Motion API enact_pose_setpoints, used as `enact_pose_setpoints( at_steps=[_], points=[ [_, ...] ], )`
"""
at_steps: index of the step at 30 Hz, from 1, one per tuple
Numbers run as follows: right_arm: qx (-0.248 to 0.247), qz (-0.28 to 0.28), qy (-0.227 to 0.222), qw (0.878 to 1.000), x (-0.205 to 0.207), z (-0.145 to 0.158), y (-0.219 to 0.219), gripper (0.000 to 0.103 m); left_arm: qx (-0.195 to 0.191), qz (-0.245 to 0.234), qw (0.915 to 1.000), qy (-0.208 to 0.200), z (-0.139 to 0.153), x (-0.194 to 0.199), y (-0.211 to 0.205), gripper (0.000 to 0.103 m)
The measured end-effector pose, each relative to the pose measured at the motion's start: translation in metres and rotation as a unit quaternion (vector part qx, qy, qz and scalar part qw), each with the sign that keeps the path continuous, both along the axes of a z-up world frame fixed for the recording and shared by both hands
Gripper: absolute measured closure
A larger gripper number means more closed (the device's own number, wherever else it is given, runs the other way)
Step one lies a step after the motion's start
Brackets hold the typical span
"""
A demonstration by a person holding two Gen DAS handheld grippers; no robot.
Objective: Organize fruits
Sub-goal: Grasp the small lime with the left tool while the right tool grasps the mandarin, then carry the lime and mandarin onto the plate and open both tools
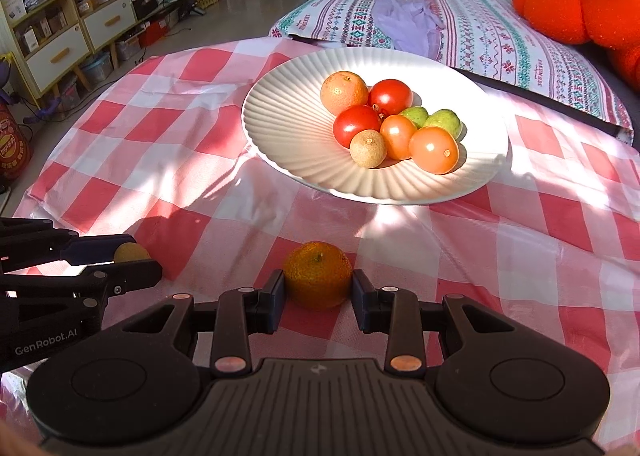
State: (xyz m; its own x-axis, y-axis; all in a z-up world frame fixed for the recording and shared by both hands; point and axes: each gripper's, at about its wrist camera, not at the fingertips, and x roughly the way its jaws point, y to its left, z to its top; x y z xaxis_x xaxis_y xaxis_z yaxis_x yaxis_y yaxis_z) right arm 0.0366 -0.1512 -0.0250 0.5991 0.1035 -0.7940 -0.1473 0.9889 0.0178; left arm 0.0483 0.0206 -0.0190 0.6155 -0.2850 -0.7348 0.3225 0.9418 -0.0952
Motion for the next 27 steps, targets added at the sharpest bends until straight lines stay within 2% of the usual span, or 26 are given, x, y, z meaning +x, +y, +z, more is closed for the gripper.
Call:
enact_pose_setpoints(
  at_steps=[5,15,27],
  points=[
    [0.011,-0.001,-0.005,1.0,-0.007,0.007,-0.013,0.072,-0.014,-0.004,0.9999,-0.006,0.006,-0.002,-0.006,0.078],
    [0.037,-0.023,-0.035,0.998,-0.008,0.022,-0.047,0.072,-0.038,-0.012,0.9982,-0.045,0.021,0.005,-0.028,0.078],
    [0.085,-0.031,-0.09,0.992,-0.001,0.042,-0.077,0.072,-0.037,-0.042,0.995,-0.082,0.03,0.027,-0.059,0.078]
  ],
)
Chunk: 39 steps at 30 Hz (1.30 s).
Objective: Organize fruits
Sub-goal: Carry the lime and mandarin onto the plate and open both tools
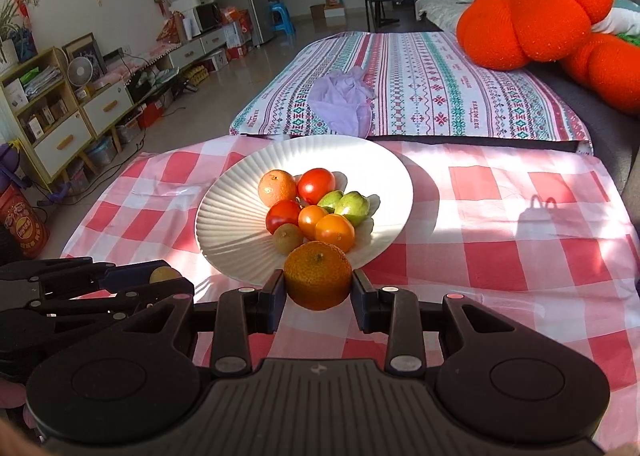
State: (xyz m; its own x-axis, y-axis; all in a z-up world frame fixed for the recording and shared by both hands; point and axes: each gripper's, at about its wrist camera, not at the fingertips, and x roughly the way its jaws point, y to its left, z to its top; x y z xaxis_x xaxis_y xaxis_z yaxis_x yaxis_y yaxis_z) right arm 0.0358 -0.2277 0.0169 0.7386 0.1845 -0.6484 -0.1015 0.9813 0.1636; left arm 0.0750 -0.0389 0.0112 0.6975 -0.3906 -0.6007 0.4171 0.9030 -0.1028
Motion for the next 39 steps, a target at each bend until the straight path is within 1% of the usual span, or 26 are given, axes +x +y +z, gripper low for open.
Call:
enact_pose_setpoints(
  at_steps=[7,13,16,22,25,31,34,35,36,37,39],
  points=[
    [0.016,0.011,-0.004,1.0,0.019,-0.008,0.0,0.072,0.02,-0.024,0.9991,-0.027,-0.004,0.027,-0.017,0.078],
    [0.01,0.034,0.007,0.999,0.032,-0.02,0.009,0.072,0.058,-0.039,0.997,-0.033,-0.018,0.048,-0.025,0.078],
    [0.006,0.039,0.007,0.999,0.035,-0.025,0.011,0.072,0.069,-0.043,0.9962,-0.031,-0.024,0.056,-0.025,0.078],
    [-0.007,0.05,0.001,0.999,0.037,-0.027,0.014,0.071,0.068,-0.036,0.9968,-0.021,-0.033,0.067,-0.022,0.078],
    [-0.018,0.05,-0.004,0.999,0.037,-0.029,0.015,0.071,0.066,-0.036,0.9969,-0.024,-0.034,0.068,-0.022,0.077],
    [-0.024,0.052,-0.007,0.998,0.038,-0.03,0.016,0.069,0.063,-0.032,0.9971,-0.029,-0.033,0.068,-0.022,0.076],
    [-0.026,0.052,-0.007,0.998,0.038,-0.029,0.016,0.068,0.057,-0.026,0.9976,-0.03,-0.031,0.068,-0.02,0.066],
    [-0.028,0.052,-0.008,0.998,0.038,-0.028,0.017,0.066,0.055,-0.023,0.9977,-0.031,-0.029,0.067,-0.019,0.06],
    [-0.029,0.051,-0.01,0.998,0.037,-0.028,0.016,0.064,0.052,-0.018,0.998,-0.033,-0.026,0.066,-0.017,0.054],
    [-0.031,0.05,-0.012,0.998,0.036,-0.027,0.016,0.061,0.049,-0.014,0.9982,-0.033,-0.024,0.065,-0.015,0.051],
    [-0.033,0.049,-0.017,0.998,0.033,-0.025,0.015,0.054,0.044,-0.004,0.9985,-0.033,-0.019,0.061,-0.01,0.042]
  ],
)
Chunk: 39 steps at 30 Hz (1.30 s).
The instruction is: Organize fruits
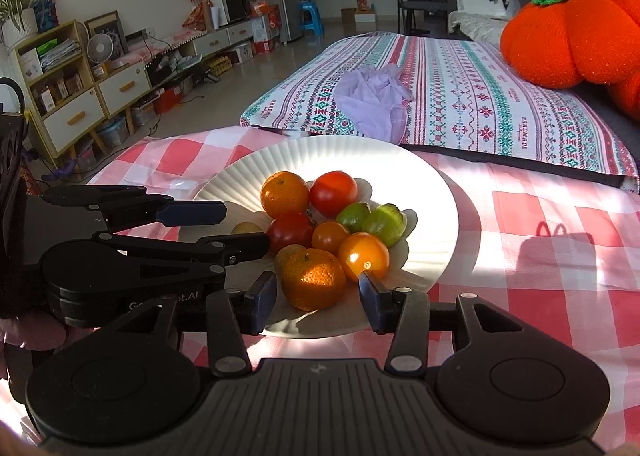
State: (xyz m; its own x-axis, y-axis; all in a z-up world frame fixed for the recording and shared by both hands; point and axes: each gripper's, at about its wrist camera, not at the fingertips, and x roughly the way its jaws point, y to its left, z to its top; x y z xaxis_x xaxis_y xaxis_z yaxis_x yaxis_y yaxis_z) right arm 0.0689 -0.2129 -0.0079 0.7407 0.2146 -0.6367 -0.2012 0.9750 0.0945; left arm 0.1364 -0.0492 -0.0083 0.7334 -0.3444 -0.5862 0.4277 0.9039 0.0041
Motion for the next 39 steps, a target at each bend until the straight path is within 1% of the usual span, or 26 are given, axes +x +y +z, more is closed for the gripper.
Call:
enact_pose_setpoints(
  at_steps=[1,4,6,7,9,11,12,14,17,20,23,28,30,34,36,38,39],
  points=[
    [0.001,0.0,-0.002,1.0,-0.002,0.001,-0.001,0.052,-0.003,0.005,1.0,0.001,0.003,-0.002,0.003,0.04],
    [-0.002,-0.001,-0.007,1.0,-0.007,0.005,-0.004,0.046,-0.003,0.02,0.9998,-0.002,0.009,-0.01,0.01,0.029],
    [-0.004,-0.004,-0.008,1.0,-0.01,0.007,-0.006,0.041,0.0,0.034,0.9994,-0.004,0.013,-0.017,0.015,0.017],
    [-0.005,-0.006,-0.008,1.0,-0.011,0.008,-0.006,0.04,0.0,0.043,0.9991,-0.003,0.015,-0.021,0.018,0.016],
    [-0.007,-0.01,-0.007,1.0,-0.015,0.01,-0.006,0.033,0.001,0.053,0.9986,0.005,0.017,-0.027,0.023,0.012],
    [-0.011,-0.011,-0.004,1.0,-0.018,0.012,-0.006,0.032,0.004,0.062,0.998,0.017,0.018,-0.033,0.027,0.009],
    [-0.012,-0.011,-0.004,1.0,-0.021,0.013,-0.006,0.03,0.007,0.067,0.9974,0.024,0.018,-0.036,0.028,0.007],
    [-0.014,-0.01,-0.002,1.0,-0.025,0.014,-0.004,0.025,0.011,0.076,0.9965,0.034,0.018,-0.042,0.03,0.005],
    [-0.018,-0.01,0.001,1.0,-0.032,0.016,-0.001,0.023,0.018,0.081,0.9955,0.044,0.019,-0.053,0.031,0.004],
    [-0.017,-0.005,0.001,1.0,-0.038,0.018,0.001,0.019,0.024,0.087,0.9946,0.053,0.021,-0.063,0.032,0.003],
    [-0.024,-0.008,0.006,1.0,-0.044,0.02,0.003,0.015,0.025,0.099,0.9923,0.07,0.022,-0.073,0.035,0.003],
    [-0.018,-0.017,0.029,0.999,-0.05,0.021,0.008,0.015,0.025,0.119,0.9885,0.09,0.024,-0.088,0.038,0.003],
    [-0.021,-0.022,0.036,0.999,-0.053,0.021,0.012,0.013,0.026,0.127,0.9868,0.096,0.025,-0.095,0.039,0.003],
    [-0.026,-0.033,0.047,0.998,-0.061,0.021,0.021,0.01,0.037,0.144,0.9827,0.111,0.022,-0.103,0.038,0.003],
    [-0.028,-0.037,0.052,0.998,-0.064,0.019,0.027,0.006,0.044,0.151,0.981,0.114,0.021,-0.107,0.037,0.003],
    [-0.037,-0.044,0.056,0.997,-0.067,0.017,0.034,0.005,0.063,0.163,0.9781,0.113,0.019,-0.108,0.037,0.003],
    [-0.041,-0.045,0.057,0.997,-0.067,0.016,0.036,0.005,0.066,0.168,0.9769,0.114,0.019,-0.108,0.037,0.003]
  ],
)
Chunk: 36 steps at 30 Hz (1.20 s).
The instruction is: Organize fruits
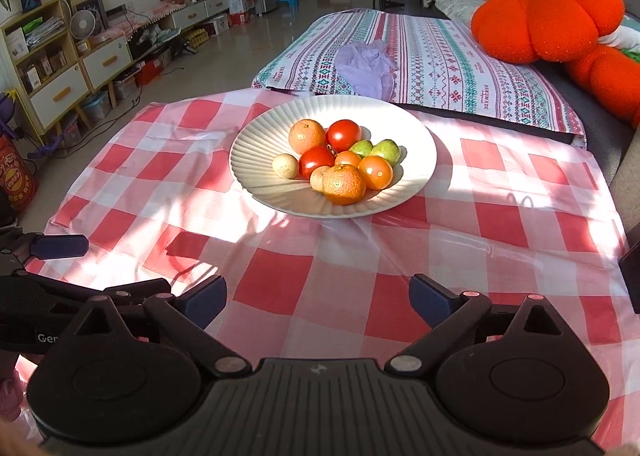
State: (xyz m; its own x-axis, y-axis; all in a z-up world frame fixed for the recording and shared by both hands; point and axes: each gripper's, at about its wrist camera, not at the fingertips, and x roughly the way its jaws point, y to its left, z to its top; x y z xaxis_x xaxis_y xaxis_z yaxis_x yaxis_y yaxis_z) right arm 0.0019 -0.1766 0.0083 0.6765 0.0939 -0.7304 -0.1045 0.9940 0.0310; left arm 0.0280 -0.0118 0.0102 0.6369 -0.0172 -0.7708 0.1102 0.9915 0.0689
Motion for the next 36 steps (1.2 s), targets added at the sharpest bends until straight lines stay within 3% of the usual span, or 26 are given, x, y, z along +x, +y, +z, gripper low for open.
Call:
enact_pose_setpoints(
  at_steps=[5,13,36],
  points=[
    [-0.009,-0.011,0.0,1.0,0.003,-0.004,0.007,0.002,-0.015,0.027,0.9994,0.014,-0.001,0.004,0.01,0.003],
    [-0.02,-0.02,0.001,1.0,0.008,-0.014,0.015,0.001,0.003,0.042,0.999,0.014,-0.006,0.007,0.016,0.003],
    [-0.021,-0.021,-0.003,1.0,0.009,-0.015,0.014,0.001,0.013,0.042,0.999,0.012,-0.007,0.009,0.016,0.003]
  ],
)
